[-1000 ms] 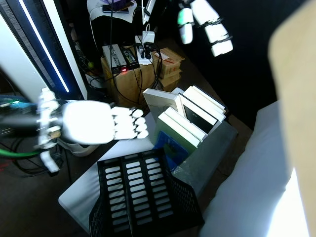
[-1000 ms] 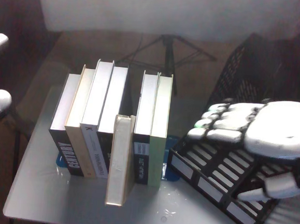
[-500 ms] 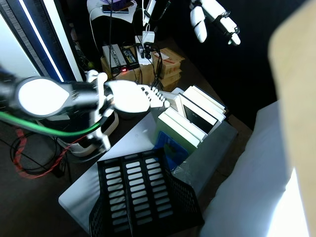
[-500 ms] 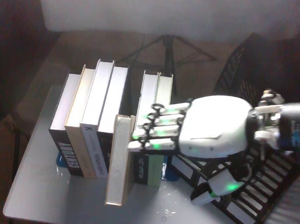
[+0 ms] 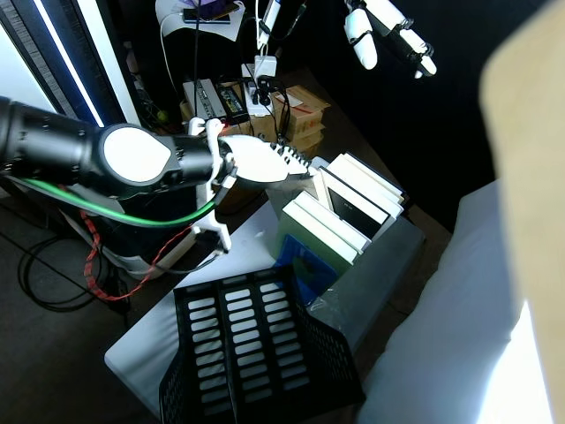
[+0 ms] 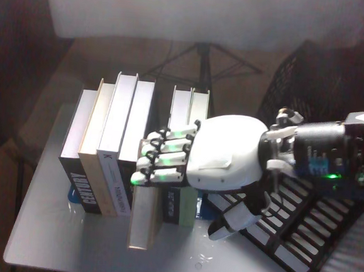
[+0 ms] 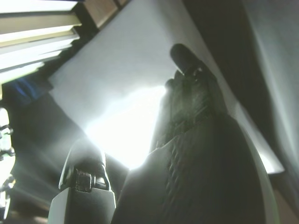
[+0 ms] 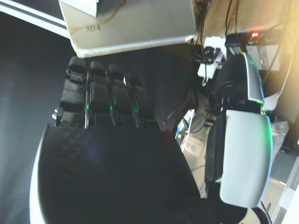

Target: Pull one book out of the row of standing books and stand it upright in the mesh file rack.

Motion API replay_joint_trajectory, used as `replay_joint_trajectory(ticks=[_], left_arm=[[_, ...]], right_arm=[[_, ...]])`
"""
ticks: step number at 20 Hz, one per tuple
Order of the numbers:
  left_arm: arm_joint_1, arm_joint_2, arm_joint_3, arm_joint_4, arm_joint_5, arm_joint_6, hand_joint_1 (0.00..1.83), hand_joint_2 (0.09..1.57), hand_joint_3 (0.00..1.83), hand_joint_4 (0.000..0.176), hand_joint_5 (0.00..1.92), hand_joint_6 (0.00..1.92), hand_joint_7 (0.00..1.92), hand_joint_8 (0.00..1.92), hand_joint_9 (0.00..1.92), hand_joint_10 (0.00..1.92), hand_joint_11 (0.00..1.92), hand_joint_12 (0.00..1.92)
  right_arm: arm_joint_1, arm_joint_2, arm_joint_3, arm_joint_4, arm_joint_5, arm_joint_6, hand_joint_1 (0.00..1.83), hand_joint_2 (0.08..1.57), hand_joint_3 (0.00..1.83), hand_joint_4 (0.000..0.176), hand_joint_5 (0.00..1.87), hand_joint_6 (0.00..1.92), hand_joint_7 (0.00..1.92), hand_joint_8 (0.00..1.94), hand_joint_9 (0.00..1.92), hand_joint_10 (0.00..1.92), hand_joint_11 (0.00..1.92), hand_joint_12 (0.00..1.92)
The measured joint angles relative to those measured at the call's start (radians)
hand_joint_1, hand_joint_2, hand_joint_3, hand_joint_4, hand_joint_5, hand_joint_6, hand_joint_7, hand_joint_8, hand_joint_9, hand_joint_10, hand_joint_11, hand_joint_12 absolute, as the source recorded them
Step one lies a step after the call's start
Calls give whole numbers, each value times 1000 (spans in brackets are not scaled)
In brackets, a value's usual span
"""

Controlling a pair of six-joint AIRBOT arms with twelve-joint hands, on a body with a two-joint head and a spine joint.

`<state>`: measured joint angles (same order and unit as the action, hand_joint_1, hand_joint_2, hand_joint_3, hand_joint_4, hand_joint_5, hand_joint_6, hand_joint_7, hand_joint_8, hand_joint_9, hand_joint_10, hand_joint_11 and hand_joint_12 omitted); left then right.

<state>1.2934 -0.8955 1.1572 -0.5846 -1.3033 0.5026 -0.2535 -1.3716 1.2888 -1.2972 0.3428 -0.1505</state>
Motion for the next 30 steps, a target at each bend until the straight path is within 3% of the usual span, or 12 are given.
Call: replay_joint_trajectory(ticks=[3,6,8,11,14,16,18,24,25,26,29,30], left_arm=[[3,0,2,-10,0,-3,166,1320,0,9,39,4,34,0,70,41,0,1630],[3,-1,2,-9,-2,-4,115,1335,1,4,35,2,36,1,70,55,0,1396],[3,-1,2,-11,-6,-6,110,1332,0,21,31,0,57,7,85,61,0,1308],[3,-1,2,-10,-9,-7,121,1333,0,5,43,9,79,8,95,60,0,1290],[7,-5,3,-17,-14,-13,99,1342,1,0,46,1,51,1,75,44,0,1177],[10,-6,3,-19,-15,-15,105,1344,0,8,45,0,45,0,67,41,0,1026],[10,-6,3,-22,-16,-21,82,1360,2,0,42,0,40,1,74,43,0,1032],[25,-6,3,-28,-30,-34,106,1369,0,0,43,0,62,0,72,29,0,1124],[31,-6,3,-29,-35,-35,82,1367,0,1,37,1,67,1,76,30,0,1222],[32,-6,3,-32,-33,-35,79,1368,0,5,29,0,58,0,60,23,0,1238],[39,-15,3,-39,-39,-44,60,1370,0,0,40,2,69,1,81,29,0,1168],[48,-19,3,-37,-39,-49,89,1366,0,0,41,1,69,0,81,28,0,1066]], right_arm=[[2,-40,16,-24,-11,0,664,978,0,32,0,0,0,0,0,0,0,0],[7,-75,29,-43,-13,0,593,998,3,17,0,0,0,0,0,0,0,0],[10,-88,31,-63,-20,0,609,1003,4,47,0,0,0,0,0,0,0,0],[14,-105,42,-74,-27,0,672,931,0,34,0,0,0,0,0,0,0,0],[14,-123,51,-86,-37,0,683,901,0,0,0,0,0,0,0,0,0,0],[13,-144,59,-103,-43,0,748,897,0,10,0,0,0,0,0,0,0,0],[13,-162,66,-115,-48,1,777,844,0,0,0,0,0,0,0,0,0,0],[-14,-206,95,-174,-86,1,798,977,6,8,0,0,0,0,0,0,11,7],[-21,-216,103,-177,-92,1,822,921,9,13,0,0,6,0,2,0,1,215],[-27,-226,109,-185,-97,1,815,897,3,9,0,0,0,0,0,0,0,43],[-40,-255,132,-198,-102,0,839,842,6,4,62,6,87,1,91,9,0,379],[-43,-266,139,-208,-108,0,842,883,19,17,14,1,17,0,38,6,0,289]])
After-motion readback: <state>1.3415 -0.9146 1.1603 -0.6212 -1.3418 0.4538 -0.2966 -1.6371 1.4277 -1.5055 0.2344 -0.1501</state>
